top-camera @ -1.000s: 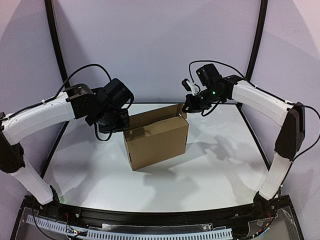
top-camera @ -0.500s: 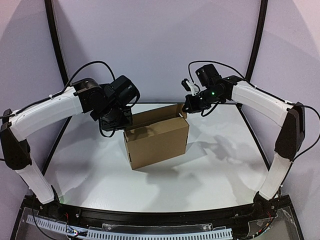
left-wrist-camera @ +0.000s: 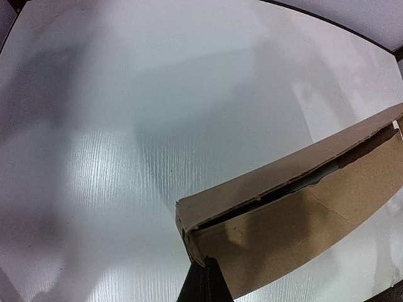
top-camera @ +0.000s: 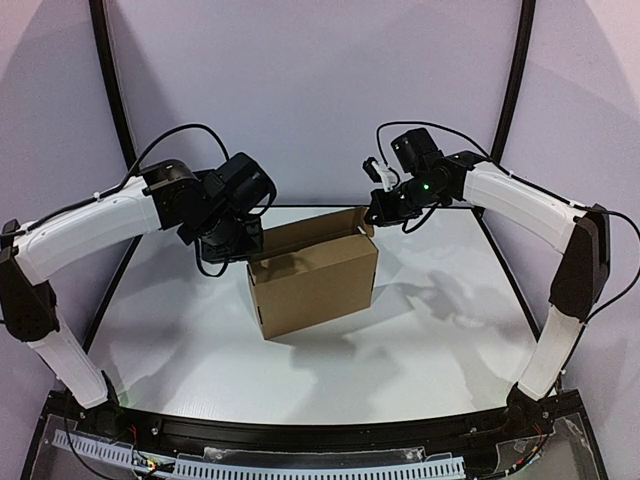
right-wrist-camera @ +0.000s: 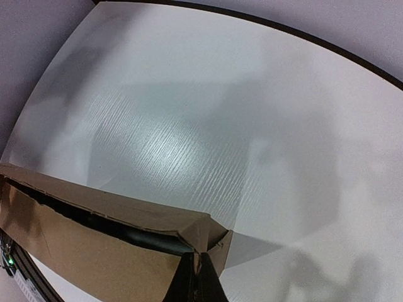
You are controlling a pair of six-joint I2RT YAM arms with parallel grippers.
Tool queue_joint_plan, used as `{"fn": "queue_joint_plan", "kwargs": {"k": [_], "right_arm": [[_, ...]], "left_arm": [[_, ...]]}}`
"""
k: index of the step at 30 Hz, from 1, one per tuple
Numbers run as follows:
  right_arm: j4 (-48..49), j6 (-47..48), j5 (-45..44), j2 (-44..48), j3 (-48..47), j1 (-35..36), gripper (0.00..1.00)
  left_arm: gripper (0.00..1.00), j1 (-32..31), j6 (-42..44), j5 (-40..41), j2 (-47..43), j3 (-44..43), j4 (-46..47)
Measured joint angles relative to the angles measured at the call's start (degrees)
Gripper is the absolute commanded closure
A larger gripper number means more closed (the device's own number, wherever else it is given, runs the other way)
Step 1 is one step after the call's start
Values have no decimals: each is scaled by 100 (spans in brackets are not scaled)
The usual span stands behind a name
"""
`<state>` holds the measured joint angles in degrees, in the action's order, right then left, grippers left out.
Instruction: Fold the paper box
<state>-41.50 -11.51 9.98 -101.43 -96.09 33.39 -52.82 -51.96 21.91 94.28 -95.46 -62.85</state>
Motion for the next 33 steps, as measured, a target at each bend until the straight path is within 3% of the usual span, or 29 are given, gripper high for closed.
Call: {"fn": "queue_joint_plan", "kwargs": {"k": [33], "right_arm": [[-11, 0, -79, -15, -35, 33, 100]], "left_arm": [[99, 0, 664, -33, -254, 365, 262]]}}
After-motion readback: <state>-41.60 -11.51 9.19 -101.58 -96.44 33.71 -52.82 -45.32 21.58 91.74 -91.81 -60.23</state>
